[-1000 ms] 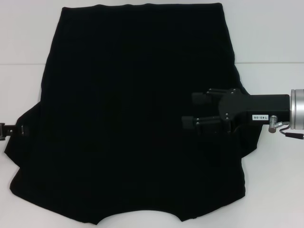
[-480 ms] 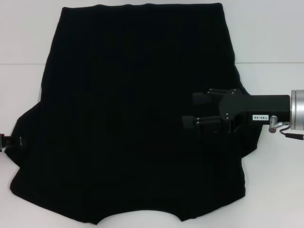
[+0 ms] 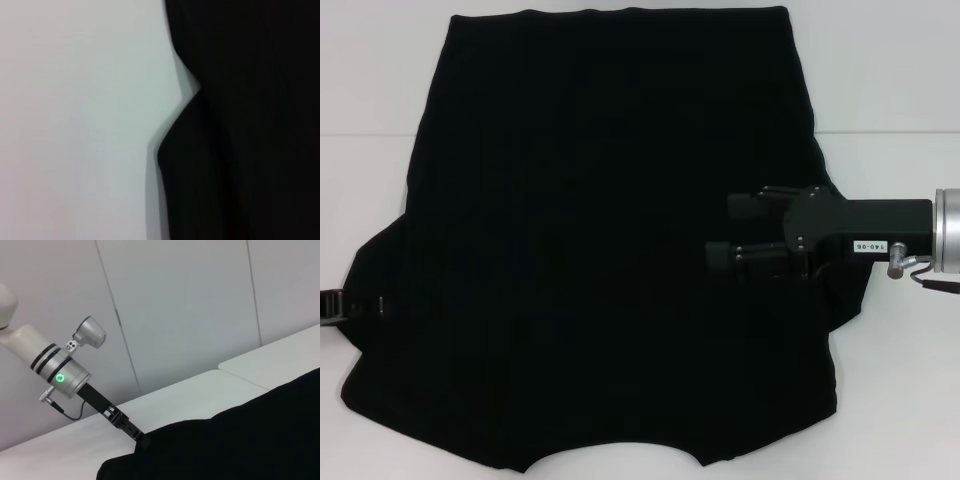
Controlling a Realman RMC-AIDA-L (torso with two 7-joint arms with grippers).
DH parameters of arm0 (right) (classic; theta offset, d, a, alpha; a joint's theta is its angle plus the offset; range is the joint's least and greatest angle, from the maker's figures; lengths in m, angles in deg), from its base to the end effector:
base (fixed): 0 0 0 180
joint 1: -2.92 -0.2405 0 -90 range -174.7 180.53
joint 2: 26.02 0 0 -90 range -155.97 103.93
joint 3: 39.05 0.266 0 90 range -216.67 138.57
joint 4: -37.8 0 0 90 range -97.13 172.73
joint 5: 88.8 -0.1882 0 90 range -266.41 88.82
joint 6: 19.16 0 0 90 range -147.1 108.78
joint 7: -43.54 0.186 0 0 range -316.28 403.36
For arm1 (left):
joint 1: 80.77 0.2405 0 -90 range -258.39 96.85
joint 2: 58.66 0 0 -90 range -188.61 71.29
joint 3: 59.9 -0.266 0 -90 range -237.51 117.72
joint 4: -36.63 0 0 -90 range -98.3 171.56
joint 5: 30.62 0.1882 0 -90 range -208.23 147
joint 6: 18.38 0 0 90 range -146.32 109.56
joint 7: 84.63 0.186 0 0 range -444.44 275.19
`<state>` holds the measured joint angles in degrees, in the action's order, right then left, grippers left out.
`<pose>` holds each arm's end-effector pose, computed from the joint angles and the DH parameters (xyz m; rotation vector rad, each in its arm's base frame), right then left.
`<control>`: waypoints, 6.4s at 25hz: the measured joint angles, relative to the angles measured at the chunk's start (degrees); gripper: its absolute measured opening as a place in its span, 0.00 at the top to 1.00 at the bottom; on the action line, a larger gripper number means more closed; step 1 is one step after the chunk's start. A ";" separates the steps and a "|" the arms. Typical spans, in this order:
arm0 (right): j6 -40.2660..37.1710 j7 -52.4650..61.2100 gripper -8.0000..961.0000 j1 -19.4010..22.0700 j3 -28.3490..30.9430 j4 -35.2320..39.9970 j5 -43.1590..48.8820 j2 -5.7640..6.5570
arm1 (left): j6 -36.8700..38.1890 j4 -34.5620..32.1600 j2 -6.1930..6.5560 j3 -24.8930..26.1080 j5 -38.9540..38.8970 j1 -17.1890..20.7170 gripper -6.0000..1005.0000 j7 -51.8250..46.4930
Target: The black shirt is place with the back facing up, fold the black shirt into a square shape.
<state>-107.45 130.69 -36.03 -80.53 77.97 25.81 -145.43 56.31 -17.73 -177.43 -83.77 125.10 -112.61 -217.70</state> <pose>0.1834 0.3671 -0.0419 -2.7980 0.5599 0.7176 -0.3679 0.3543 0.0340 -1.9063 -1.6104 -0.0830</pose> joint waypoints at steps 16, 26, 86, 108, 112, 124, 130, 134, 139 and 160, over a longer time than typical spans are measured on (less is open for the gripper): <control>0.15 0.05 0.05 0.28 0.95 0.00 0.00 0.12 | -2.50 0.49 0.11 -0.04 0.25 -0.32 0.41 0.04; 0.00 0.05 0.05 0.46 1.46 0.00 0.00 0.05 | -3.34 1.19 0.06 -0.13 0.31 -0.20 0.94 0.22; 1.21 -0.12 0.05 0.78 3.52 -1.41 -2.03 0.06 | -2.53 -2.50 1.28 13.10 -0.44 2.58 0.99 0.11; 1.27 -0.48 0.05 1.17 3.68 -1.41 -2.02 0.05 | 6.15 -1.48 1.41 11.17 -14.17 0.82 0.99 5.14; 1.29 -0.65 0.05 1.16 3.72 -1.41 -2.02 0.06 | 9.69 2.58 0.85 3.88 -21.98 -1.75 0.96 9.76; 1.27 1.43 0.05 1.32 5.02 -1.39 -2.02 0.72 | 6.39 5.68 -1.22 -9.55 -26.13 -3.76 0.82 14.37; 2.26 7.34 0.05 1.32 7.21 -0.92 -1.99 2.44 | 13.68 3.49 -0.96 -4.58 -31.50 -1.72 0.64 21.64; 6.47 19.74 0.05 0.76 6.58 -1.00 0.35 6.14 | 22.72 5.87 -0.74 -1.54 -36.30 -1.11 0.55 32.03; 9.75 35.59 0.05 -0.91 6.00 -1.40 9.99 10.16 | 24.58 9.62 -1.45 -4.94 -36.75 -0.92 0.42 43.39; 14.86 51.97 0.05 -5.96 4.67 -10.01 30.41 10.93 | 22.42 11.48 -3.91 -9.27 -36.64 -0.13 0.07 59.61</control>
<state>-92.60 182.66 -41.99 -75.87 67.96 56.22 -134.50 78.73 -6.26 -181.34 -93.04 88.46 -112.75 -158.09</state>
